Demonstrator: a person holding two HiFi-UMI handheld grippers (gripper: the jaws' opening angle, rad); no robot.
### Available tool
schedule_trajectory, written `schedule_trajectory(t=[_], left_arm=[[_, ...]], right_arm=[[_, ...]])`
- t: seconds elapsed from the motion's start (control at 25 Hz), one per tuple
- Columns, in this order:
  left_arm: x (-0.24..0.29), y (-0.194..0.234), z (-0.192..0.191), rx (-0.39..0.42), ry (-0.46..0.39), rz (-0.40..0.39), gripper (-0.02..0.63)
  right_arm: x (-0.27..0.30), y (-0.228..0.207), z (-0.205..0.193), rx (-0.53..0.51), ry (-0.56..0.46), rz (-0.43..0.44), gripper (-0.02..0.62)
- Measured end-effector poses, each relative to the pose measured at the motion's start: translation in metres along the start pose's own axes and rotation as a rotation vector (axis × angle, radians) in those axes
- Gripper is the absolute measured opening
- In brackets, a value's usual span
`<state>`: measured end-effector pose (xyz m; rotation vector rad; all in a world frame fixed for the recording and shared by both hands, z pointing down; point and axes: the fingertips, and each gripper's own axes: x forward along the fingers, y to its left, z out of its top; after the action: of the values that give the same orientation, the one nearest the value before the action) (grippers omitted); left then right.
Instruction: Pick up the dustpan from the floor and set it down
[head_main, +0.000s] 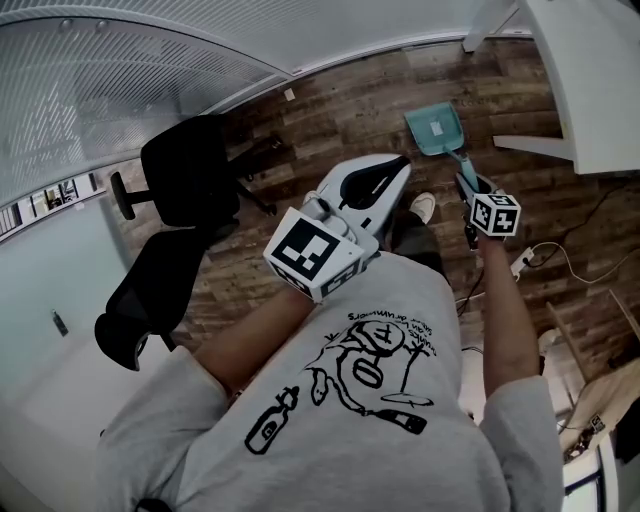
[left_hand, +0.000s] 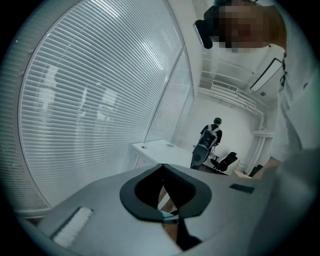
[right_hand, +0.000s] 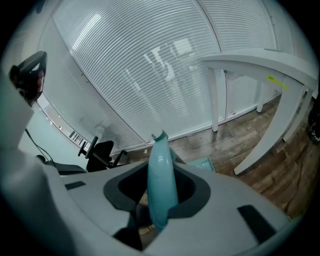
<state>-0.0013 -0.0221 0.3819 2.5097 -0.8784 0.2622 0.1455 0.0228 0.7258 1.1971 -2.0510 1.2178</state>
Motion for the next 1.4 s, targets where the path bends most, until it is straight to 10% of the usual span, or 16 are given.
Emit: schedule_trajectory(t=[1.4], left_arm=[[0.005, -0.006, 0.001, 0.002, 0.0, -0.009, 0.002]], right_arm=[[-0.005, -0.016, -0.047, 0.01, 0.111, -0.102, 0.195]])
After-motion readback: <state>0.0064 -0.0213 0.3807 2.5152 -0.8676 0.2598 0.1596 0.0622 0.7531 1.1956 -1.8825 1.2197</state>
